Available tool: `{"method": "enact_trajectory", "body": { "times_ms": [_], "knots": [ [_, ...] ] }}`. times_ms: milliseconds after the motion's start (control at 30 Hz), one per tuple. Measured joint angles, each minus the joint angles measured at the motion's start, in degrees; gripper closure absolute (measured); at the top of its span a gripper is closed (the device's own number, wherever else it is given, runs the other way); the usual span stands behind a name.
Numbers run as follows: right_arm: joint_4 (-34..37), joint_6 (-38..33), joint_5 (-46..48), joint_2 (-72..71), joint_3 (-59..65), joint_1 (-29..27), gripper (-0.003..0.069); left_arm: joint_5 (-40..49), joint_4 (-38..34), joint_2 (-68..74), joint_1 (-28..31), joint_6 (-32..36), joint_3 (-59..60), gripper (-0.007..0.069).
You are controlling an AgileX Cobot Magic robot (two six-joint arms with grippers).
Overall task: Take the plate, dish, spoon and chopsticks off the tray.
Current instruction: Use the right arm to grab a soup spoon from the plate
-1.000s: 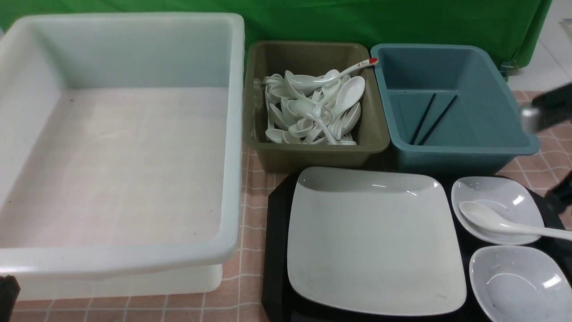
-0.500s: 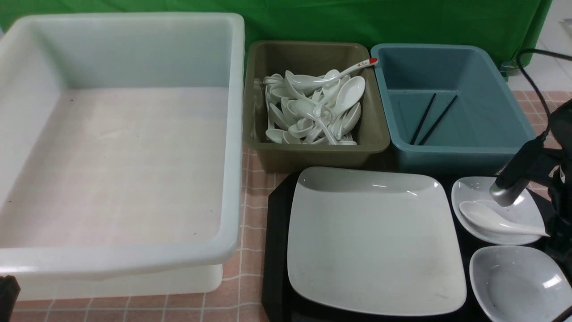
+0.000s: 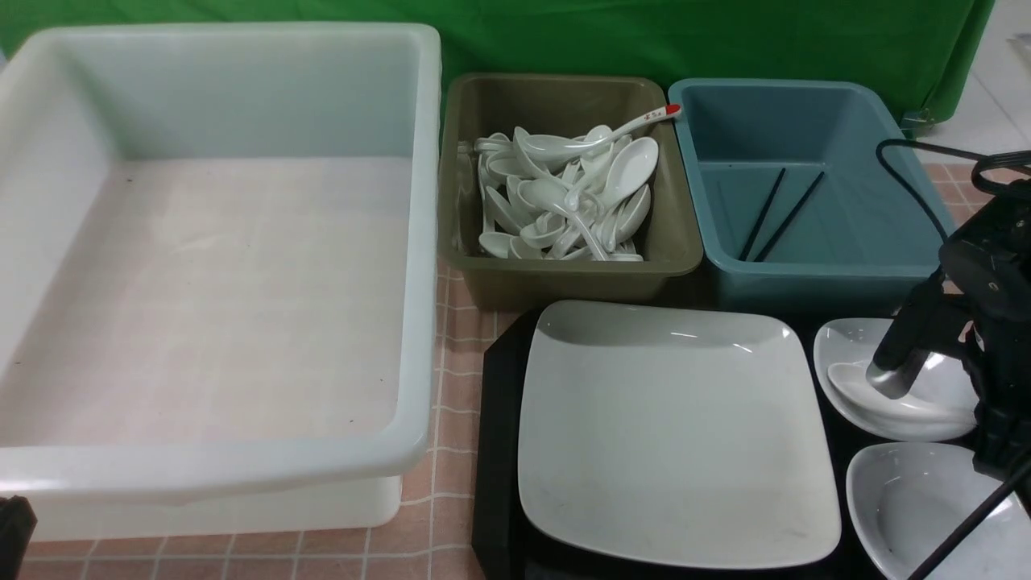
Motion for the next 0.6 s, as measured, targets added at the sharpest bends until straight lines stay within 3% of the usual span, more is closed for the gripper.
{"method": "enact_trajectory", "body": {
  "times_ms": [33,367,467,600],
  "knots": [
    [0.0,0.0,1.6,0.1,-0.7,0.1,0.0487,0.0,0.0,0.0,0.0,-0.1,0.0,0.0619],
    [0.5,1.2,14.1,-3.2,-11.9,4.3,0.0477,0.0,0.0,0.0,0.0,-0.1,0.0,0.0619],
    [4.4,1.3,14.1,-5.5,-17.2,7.0,0.0477,0.0,0.0,0.0,0.0,-0.1,0.0,0.0619],
    [14.9,2.7,11.1,-6.8,-24.4,10.2,0.0477,0.0,0.0,0.0,0.0,-0.1,0.0,0.0619]
  ]
}}
